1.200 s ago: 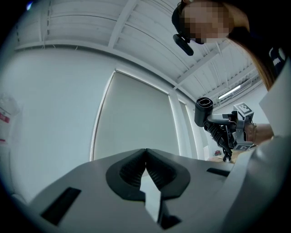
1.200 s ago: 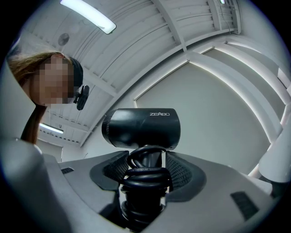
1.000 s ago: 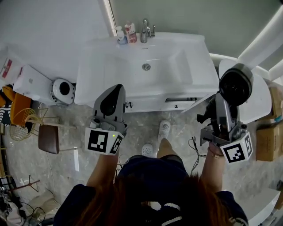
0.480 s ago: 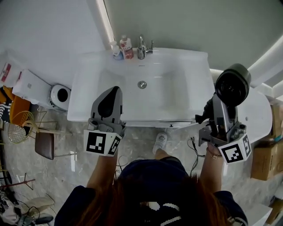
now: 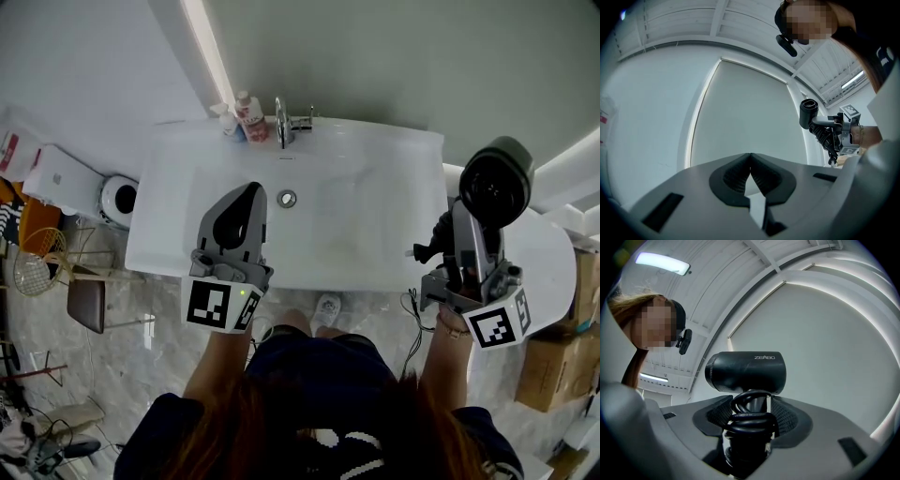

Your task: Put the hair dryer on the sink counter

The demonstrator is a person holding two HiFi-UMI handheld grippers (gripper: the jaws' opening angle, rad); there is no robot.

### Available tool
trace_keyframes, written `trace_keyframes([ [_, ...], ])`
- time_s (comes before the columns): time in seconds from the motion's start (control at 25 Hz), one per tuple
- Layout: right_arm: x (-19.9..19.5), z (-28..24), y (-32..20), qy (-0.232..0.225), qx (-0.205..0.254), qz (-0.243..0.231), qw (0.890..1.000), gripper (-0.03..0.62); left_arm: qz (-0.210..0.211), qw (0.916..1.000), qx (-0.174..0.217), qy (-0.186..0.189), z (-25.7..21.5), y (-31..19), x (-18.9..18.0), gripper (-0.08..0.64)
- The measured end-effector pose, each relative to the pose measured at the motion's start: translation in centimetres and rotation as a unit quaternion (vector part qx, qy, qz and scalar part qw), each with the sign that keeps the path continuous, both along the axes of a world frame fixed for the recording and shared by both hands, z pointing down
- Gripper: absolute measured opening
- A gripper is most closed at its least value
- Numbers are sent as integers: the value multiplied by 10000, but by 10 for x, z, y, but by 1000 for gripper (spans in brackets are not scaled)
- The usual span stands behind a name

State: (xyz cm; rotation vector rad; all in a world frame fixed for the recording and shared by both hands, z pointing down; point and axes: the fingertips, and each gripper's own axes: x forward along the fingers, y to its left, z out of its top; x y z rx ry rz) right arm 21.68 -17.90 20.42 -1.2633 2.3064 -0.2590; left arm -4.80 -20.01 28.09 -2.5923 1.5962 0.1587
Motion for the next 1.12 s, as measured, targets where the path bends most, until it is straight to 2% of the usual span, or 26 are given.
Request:
trace_keyframes([
  [0.32, 6, 19, -60, -46, -272, 98, 9996, 268, 139, 9997, -222, -29, 15, -66, 10, 18],
  [0.48, 3, 25, -99, 3, -378, 288, 9989, 268, 478, 9985, -285, 7, 21, -111, 18, 18],
  [0.68, -2, 22, -124, 180, -375, 598, 9973, 268, 995, 9948, -144, 149, 8, -135, 37, 18],
  [0.8, -4, 21, -126, 127, -439, 672, 9967, 268, 1199, 9926, -111, 171, -1, -139, 48, 18],
  [0.96, -3, 32, -137, 168, -685, 697, 9951, 268, 1226, 9921, -186, 178, -3, -149, 54, 18],
  [1.12, 5, 58, -155, 181, -1017, 670, 9924, 268, 970, 9949, -181, 203, 4, -160, 51, 18],
])
